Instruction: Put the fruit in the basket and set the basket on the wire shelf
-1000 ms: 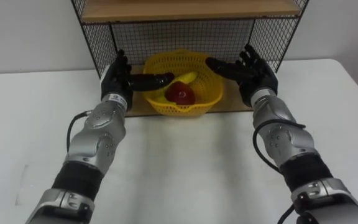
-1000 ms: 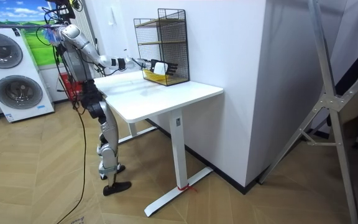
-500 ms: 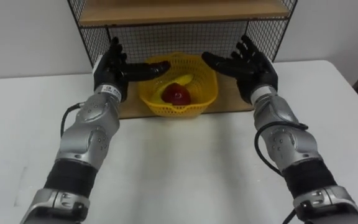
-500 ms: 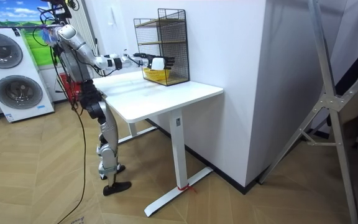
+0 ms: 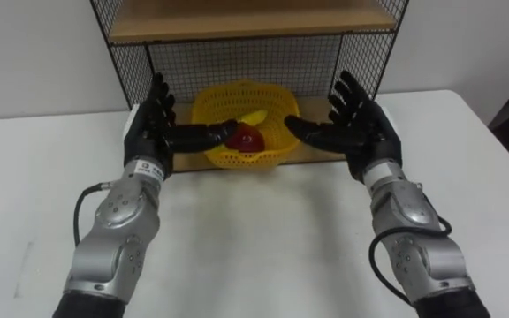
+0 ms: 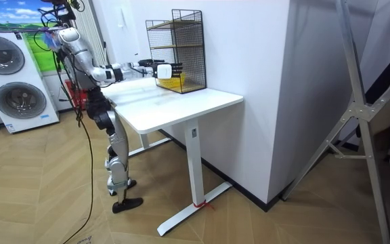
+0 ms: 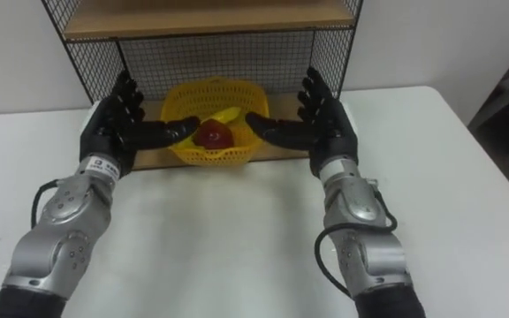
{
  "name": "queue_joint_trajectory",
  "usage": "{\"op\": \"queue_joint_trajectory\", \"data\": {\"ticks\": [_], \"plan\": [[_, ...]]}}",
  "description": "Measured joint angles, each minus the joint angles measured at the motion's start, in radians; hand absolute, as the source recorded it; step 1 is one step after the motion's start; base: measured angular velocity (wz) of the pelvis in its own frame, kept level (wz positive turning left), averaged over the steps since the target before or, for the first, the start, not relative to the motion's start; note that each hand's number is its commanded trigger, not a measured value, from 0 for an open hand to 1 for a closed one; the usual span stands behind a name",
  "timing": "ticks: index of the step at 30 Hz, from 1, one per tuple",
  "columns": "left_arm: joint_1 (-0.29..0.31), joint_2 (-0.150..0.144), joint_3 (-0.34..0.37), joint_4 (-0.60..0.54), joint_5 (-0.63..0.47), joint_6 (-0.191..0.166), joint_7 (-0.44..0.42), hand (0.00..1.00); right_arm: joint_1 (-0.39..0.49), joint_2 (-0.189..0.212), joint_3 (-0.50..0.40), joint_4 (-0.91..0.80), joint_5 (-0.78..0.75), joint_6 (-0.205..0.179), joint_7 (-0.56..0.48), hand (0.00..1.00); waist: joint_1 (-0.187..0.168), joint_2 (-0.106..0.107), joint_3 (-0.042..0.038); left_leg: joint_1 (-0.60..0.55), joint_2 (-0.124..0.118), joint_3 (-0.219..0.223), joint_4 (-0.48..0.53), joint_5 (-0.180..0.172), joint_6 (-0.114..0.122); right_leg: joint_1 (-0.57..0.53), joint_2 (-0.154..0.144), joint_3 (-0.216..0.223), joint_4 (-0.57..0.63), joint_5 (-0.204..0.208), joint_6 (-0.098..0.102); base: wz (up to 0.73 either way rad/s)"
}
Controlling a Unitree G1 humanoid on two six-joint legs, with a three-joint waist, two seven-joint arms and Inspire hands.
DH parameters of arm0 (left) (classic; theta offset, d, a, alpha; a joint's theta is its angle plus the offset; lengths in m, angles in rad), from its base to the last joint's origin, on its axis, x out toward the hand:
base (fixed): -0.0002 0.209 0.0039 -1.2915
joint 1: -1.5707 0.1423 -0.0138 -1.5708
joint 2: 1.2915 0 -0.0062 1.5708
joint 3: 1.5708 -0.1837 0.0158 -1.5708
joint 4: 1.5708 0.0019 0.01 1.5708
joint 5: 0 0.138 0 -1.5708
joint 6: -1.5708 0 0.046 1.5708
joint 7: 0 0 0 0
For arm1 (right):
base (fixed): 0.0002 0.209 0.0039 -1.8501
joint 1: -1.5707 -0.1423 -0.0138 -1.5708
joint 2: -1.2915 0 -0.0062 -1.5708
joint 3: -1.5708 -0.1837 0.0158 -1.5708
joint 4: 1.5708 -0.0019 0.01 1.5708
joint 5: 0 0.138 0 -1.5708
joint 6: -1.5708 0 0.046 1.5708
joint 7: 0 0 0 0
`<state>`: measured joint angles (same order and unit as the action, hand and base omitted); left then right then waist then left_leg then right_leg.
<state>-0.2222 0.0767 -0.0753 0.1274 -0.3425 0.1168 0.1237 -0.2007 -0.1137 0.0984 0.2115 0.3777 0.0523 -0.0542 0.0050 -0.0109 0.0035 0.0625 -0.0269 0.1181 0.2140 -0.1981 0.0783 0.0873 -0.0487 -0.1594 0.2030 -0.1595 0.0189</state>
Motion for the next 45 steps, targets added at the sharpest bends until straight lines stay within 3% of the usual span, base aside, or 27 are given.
{"op": "queue_joint_trajectory", "data": {"ticks": [5,10,13,17,19,23,27,30,38,41,45], "plan": [[0.108,0.002,-0.013,-0.111,0.005,-0.073,-0.018,0.0,0.097,0.002,0.039,-0.074,-0.034,-0.056,0.037,0.0,0.005,-0.003,-0.0002,0.0,0.0,-0.002,-0.001,0.0,0.0,-0.003,-0.001,-0.008,-0.003,0.0,0.0,0.01],[0.221,0.013,-0.022,-0.156,0.0,-0.104,-0.064,0.0,0.137,-0.004,0.037,-0.079,-0.07,-0.067,0.064,0.0,0.01,-0.006,-0.0016,-0.023,-0.001,-0.005,-0.002,0.0,0.0,-0.023,0.0,-0.011,-0.003,0.0,0.0,0.01],[0.28,0.02,-0.017,-0.159,-0.003,-0.124,-0.104,0.0,0.183,-0.03,0.033,-0.147,-0.072,-0.067,0.075,0.0,0.009,-0.005,-0.0022,-0.026,-0.001,-0.01,0.0,0.0,0.0,-0.024,-0.001,-0.02,-0.002,0.0,0.0,0.06],[0.312,0.044,-0.002,-0.169,-0.001,-0.132,-0.138,0.0,0.246,-0.051,0.018,-0.242,-0.095,-0.107,0.11,0.0,0.012,-0.005,-0.0025,-0.025,-0.001,-0.011,-0.003,0.0,0.0,-0.023,-0.002,-0.028,-0.003,0.0,0.0,0.01],[0.367,0.052,-0.003,-0.233,-0.001,-0.153,-0.167,0.0,0.288,-0.051,-0.001,-0.281,-0.131,-0.128,0.125,0.0,0.008,-0.005,-0.0042,-0.024,-0.002,-0.011,-0.005,0.0,0.0,-0.022,-0.002,-0.027,-0.003,0.0,0.0,0.0],[0.456,0.055,-0.002,-0.296,0.002,-0.193,-0.22,0.0,0.324,-0.051,-0.018,-0.306,-0.152,-0.129,0.137,0.0,0.002,-0.003,-0.0079,-0.024,-0.002,-0.011,-0.015,0.0,0.0,-0.022,-0.001,-0.027,-0.003,0.0,0.0,0.0],[0.497,0.059,-0.004,-0.301,0.001,-0.203,-0.246,0.0,0.36,-0.051,-0.034,-0.345,-0.151,-0.138,0.156,0.0,-0.001,-0.003,-0.0087,-0.024,-0.002,-0.011,-0.012,0.0,-0.001,-0.022,-0.001,-0.028,-0.003,0.0,0.0,0.0],[0.522,0.073,-0.003,-0.305,0.0,-0.223,-0.251,0.0,0.423,-0.051,-0.044,-0.371,-0.152,-0.183,0.176,0.0,-0.001,-0.005,-0.0105,-0.025,-0.002,-0.012,-0.011,0.0,-0.001,-0.021,-0.001,-0.027,-0.004,0.0,0.0,0.0],[0.543,0.08,0.011,-0.313,-0.001,-0.256,-0.251,0.0,0.48,-0.051,-0.064,-0.39,-0.153,-0.19,0.179,0.0,0.002,0.007,-0.0136,-0.026,-0.002,-0.011,-0.01,0.0,-0.001,-0.022,0.001,-0.018,-0.001,0.0,0.0,0.0],[0.576,0.075,0.072,-0.347,-0.003,-0.271,-0.248,0.0,0.501,-0.051,-0.109,-0.399,-0.157,-0.214,0.156,0.0,-0.002,0.012,-0.0146,-0.024,-0.002,-0.011,-0.012,0.0,-0.001,-0.022,0.001,-0.017,-0.002,0.0,0.0,0.0],[0.578,0.045,0.187,-0.382,-0.003,-0.322,-0.198,0.0,0.524,-0.05,-0.202,-0.458,-0.163,-0.23,0.096,0.0,0.003,0.015,-0.0129,-0.025,-0.003,-0.014,-0.012,0.001,-0.001,-0.021,0.001,-0.019,-0.002,0.0,0.0,0.01]]}}
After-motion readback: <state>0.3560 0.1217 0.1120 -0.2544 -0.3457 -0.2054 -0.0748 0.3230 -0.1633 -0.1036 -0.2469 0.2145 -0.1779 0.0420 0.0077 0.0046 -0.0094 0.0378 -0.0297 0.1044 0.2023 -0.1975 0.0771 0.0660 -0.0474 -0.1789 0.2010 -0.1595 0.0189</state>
